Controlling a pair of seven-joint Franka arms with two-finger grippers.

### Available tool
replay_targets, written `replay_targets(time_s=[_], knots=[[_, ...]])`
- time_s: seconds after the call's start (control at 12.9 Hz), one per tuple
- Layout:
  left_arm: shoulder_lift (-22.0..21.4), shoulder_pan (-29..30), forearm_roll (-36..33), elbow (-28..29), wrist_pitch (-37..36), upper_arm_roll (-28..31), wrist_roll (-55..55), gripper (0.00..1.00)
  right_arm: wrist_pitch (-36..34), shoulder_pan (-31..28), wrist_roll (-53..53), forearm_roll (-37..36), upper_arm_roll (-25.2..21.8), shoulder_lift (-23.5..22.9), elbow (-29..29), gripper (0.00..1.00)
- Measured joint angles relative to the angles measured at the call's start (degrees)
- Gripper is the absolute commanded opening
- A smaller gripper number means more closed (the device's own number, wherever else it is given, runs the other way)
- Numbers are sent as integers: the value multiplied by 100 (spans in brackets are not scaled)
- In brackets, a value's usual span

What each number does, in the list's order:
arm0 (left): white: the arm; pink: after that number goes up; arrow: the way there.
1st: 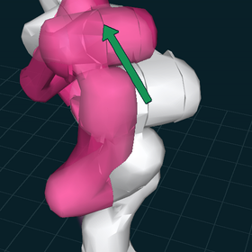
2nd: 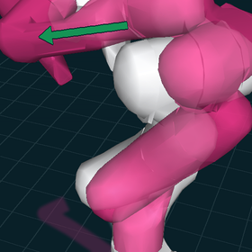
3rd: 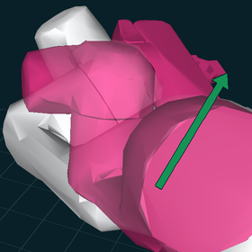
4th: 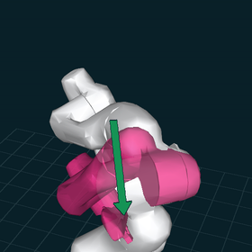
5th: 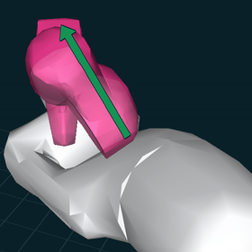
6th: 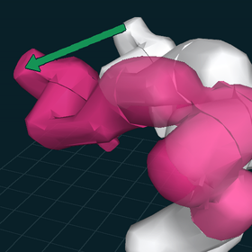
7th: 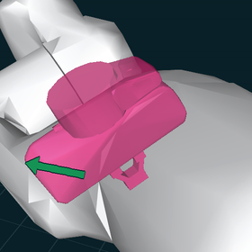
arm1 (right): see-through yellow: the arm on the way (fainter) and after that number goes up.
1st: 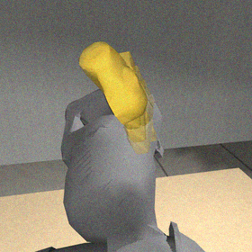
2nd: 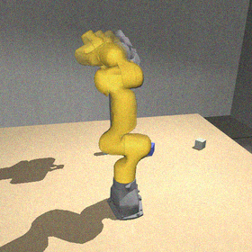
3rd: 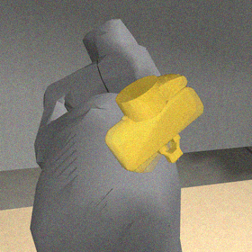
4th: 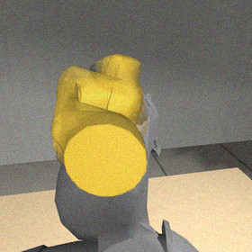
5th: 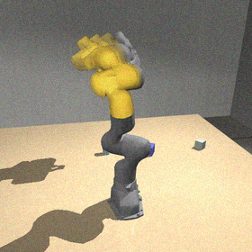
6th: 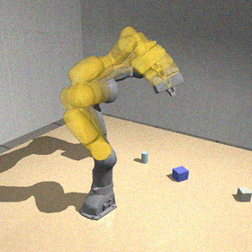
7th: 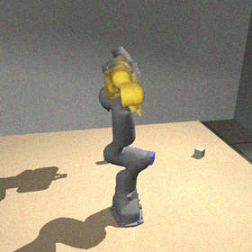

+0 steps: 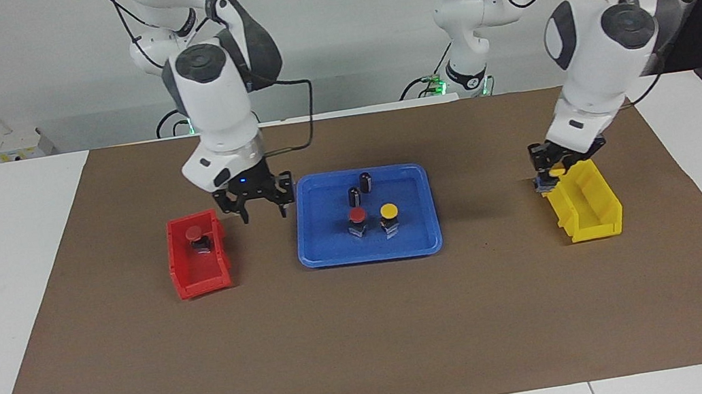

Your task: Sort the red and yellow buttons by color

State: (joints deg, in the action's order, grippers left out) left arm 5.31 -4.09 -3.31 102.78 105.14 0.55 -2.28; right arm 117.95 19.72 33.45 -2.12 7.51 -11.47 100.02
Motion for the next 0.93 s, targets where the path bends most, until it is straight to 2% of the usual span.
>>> replay_targets(time_s=[0.31, 0.7, 0.93], knots=[[-27, 626, 0, 508, 726, -6, 576, 1, 409, 870, 1036, -363, -4, -717, -208, 77], [-50, 690, 0, 1560, 1629, -18, 717, 1, 739, 1033, 1102, -479, -8, -1065, -117, 71], [-63, 690, 0, 1863, 2013, -19, 739, 2, 925, 1099, 1102, -568, -7, -1086, 55, 66]])
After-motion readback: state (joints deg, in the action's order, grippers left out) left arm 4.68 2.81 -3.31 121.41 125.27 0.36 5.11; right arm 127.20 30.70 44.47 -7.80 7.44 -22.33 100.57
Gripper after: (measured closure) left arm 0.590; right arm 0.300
